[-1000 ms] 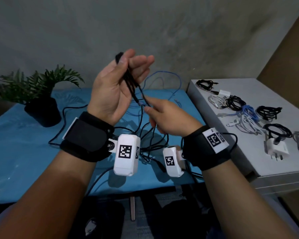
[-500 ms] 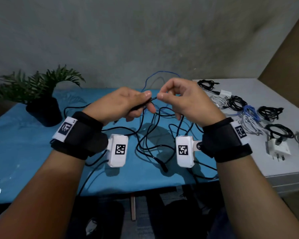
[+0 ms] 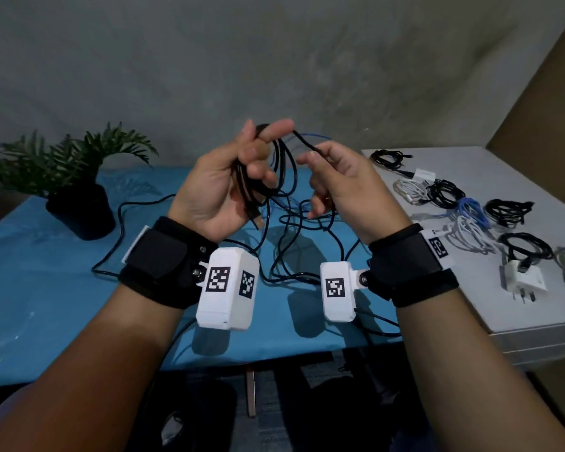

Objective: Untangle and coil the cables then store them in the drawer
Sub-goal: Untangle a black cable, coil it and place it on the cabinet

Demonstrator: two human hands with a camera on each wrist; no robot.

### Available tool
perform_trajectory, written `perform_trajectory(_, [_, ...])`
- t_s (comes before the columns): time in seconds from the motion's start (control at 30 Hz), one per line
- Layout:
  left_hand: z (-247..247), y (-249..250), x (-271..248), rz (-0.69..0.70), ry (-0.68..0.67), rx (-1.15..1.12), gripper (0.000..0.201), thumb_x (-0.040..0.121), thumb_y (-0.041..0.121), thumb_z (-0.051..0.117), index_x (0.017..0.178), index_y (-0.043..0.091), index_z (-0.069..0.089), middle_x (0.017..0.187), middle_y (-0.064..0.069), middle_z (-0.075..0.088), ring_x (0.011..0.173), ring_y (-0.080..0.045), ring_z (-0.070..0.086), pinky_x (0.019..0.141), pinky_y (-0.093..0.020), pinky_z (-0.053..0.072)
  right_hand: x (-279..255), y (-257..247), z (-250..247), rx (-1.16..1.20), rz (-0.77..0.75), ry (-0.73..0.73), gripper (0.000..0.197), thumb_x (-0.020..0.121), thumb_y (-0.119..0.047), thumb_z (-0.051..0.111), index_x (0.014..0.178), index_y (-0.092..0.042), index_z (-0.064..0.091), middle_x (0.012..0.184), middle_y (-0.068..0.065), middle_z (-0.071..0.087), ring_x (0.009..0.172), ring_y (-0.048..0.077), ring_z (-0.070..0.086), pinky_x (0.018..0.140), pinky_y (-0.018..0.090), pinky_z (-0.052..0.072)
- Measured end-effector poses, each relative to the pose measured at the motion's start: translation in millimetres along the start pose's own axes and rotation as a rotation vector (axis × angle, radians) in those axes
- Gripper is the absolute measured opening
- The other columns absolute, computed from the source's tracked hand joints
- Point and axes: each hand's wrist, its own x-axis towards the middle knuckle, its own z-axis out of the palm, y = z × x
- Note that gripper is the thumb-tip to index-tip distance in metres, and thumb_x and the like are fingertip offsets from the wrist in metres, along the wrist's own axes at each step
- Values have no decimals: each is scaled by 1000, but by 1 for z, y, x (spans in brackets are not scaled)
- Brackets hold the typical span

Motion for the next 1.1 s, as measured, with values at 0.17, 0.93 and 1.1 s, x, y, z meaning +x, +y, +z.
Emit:
perform_trajectory(0.17, [-6,13,2,130,-63,-218,45,105,21,41,135,-12,45,59,3,56,50,-7,59,68,-22,58,-1,6,5,-108,68,-77,32,109,-33,42,113,-13,67,65,4,34,49,12,29,44,24,24])
perform_trajectory(0.93, [-20,5,3,204,307,1162,21,107,15,43,103,3,59,69,-6,74,62,-19,71,66,-26,56,-11,-9,25,-751,-23,-345,30,102,-44,54,78,-28,62,60,-6,47,53,5,44,52,21,30])
perform_trajectory(1.1, [-23,17,4,232,307,718,23,109,17,40,99,6,58,58,3,55,49,-14,52,59,-26,47,-4,12,17,-961,94,-203,19,103,-21,51,101,-6,63,100,8,69,97,28,62,75,36,45])
